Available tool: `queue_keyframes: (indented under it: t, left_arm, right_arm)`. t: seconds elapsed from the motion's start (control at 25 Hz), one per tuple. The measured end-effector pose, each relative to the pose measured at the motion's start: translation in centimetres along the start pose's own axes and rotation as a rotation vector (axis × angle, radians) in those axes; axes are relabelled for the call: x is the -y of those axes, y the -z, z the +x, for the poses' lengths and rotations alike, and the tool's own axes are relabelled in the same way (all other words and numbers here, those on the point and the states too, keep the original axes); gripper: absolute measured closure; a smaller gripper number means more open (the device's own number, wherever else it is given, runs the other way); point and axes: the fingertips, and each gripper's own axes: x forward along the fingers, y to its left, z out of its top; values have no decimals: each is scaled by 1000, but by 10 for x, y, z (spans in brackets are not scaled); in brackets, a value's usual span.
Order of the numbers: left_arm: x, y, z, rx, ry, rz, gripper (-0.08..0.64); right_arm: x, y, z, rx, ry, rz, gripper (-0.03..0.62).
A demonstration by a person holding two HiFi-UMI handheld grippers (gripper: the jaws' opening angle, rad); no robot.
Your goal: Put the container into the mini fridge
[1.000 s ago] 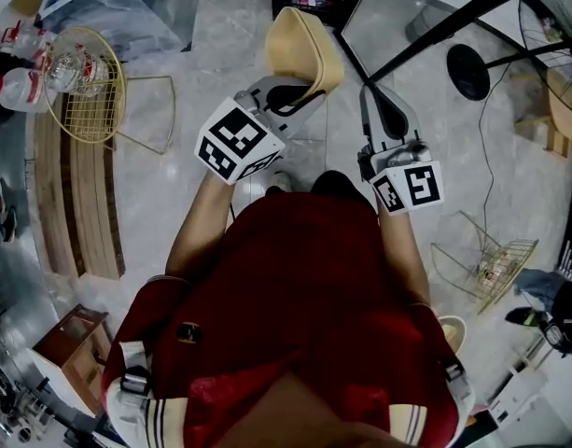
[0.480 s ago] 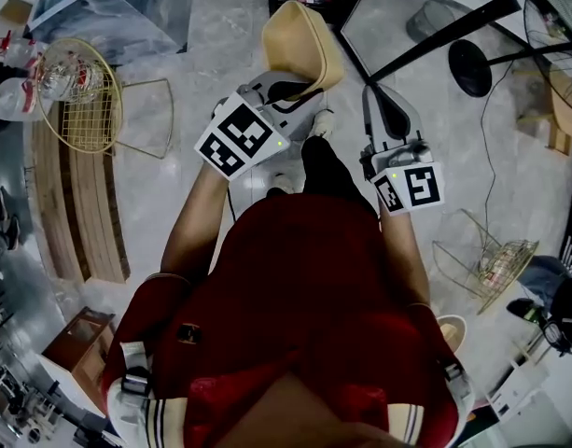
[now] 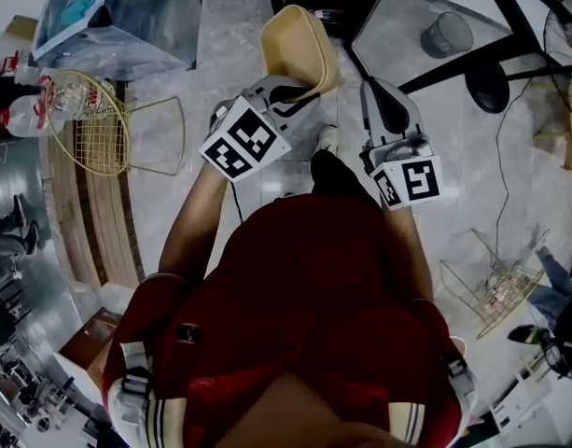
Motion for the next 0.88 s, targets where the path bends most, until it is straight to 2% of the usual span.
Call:
queue_keyframes:
  t: [0.36, 0.6, 0.88]
  left_arm:
    - [-67, -10, 78, -122, 2, 61, 540]
    - [-114, -1, 117, -174, 12, 79, 540]
    - [-142, 7, 151, -242, 26, 136, 538]
  right_arm:
    - [89, -1, 53, -13, -23, 26, 594]
    - [124, 1, 87, -28, -29, 20, 592]
    - [155, 4, 105, -49, -2, 9, 592]
